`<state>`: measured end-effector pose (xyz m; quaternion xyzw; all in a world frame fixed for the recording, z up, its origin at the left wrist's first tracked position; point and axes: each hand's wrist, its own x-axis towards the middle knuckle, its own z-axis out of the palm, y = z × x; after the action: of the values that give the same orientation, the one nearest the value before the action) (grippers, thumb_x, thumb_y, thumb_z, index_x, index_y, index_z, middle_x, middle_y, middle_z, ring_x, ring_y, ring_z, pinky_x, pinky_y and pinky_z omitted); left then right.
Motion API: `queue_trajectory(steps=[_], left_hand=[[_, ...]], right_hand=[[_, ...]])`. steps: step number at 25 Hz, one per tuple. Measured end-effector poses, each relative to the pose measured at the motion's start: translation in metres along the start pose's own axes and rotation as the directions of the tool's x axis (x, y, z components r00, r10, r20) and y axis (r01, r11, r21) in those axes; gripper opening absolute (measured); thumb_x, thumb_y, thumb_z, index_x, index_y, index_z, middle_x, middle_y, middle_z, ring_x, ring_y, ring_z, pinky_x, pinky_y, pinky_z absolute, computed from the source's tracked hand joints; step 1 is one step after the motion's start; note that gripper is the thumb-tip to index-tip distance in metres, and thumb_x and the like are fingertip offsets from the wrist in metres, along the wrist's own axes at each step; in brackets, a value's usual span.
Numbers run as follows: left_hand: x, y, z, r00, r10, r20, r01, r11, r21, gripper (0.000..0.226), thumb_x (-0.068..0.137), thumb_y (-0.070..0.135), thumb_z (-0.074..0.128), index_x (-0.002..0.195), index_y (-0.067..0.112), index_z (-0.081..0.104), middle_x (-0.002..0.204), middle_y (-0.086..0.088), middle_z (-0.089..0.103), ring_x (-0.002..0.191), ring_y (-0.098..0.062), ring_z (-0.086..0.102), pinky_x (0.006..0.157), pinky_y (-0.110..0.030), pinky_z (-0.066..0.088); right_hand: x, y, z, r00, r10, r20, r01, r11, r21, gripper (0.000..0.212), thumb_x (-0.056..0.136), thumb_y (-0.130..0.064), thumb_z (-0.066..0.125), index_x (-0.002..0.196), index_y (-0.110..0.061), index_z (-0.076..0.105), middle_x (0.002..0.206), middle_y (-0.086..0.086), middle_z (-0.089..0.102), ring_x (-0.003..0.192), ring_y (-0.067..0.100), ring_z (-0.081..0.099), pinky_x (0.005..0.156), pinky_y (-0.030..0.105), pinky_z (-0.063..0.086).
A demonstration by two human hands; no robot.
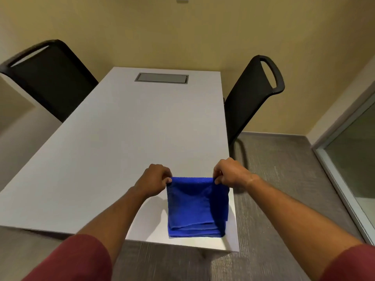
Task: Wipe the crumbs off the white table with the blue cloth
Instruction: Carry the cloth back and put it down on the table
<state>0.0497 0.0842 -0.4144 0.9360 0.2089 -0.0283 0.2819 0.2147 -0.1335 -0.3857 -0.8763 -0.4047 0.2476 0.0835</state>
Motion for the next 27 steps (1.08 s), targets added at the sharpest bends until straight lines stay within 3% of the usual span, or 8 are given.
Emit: queue_trajectory(steps=[8,17,22,27], left_hand=[[-0.009,0.024,-0.075,0.992,0.049,-0.119,-0.043,0.998,0.05,0.007,0.091,0.017,0.066,0.093,0.015,0.072,0.086,0.003,0.066,0.08,-0.014,0.062,0.067,-0.024,0.045],[-0.024,0.055,-0.173,0.958,0.078,-0.277,-0.039,0.989,0.141,0.012,0.09,0.019,0.067,0.098,0.013,0.074,0.093,-0.001,0.07,0.084,-0.015,0.064,0.072,-0.028,0.051],[-0.039,0.068,-0.233,0.96,0.044,-0.278,0.002,0.986,0.164,0.011,0.083,0.02,0.071,0.09,0.015,0.078,0.085,0.001,0.073,0.082,-0.012,0.067,0.072,-0.031,0.057],[-0.055,0.076,-0.275,0.967,-0.043,-0.25,0.078,0.988,0.133,0.006,0.079,0.014,0.071,0.077,0.014,0.077,0.072,0.004,0.072,0.073,-0.007,0.066,0.056,-0.02,0.046]], right_hand=[[-0.01,-0.036,-0.069,0.99,-0.094,-0.103,0.088,0.994,-0.062,0.02,0.091,-0.008,0.066,0.107,-0.015,0.076,0.105,0.003,0.073,0.087,0.013,0.064,0.083,0.027,0.054],[-0.022,-0.091,-0.159,0.937,-0.242,-0.253,0.206,0.965,-0.16,0.019,0.09,-0.006,0.066,0.106,-0.013,0.076,0.104,0.005,0.073,0.089,0.017,0.066,0.082,0.028,0.056],[-0.024,-0.127,-0.197,0.93,-0.272,-0.249,0.215,0.948,-0.233,0.017,0.085,-0.008,0.073,0.1,-0.013,0.078,0.101,0.006,0.075,0.091,0.021,0.069,0.086,0.038,0.059],[-0.028,-0.165,-0.227,0.953,-0.233,-0.195,0.195,0.961,-0.195,0.012,0.083,-0.007,0.074,0.092,-0.012,0.079,0.088,0.005,0.076,0.073,0.021,0.075,0.071,0.034,0.064]])
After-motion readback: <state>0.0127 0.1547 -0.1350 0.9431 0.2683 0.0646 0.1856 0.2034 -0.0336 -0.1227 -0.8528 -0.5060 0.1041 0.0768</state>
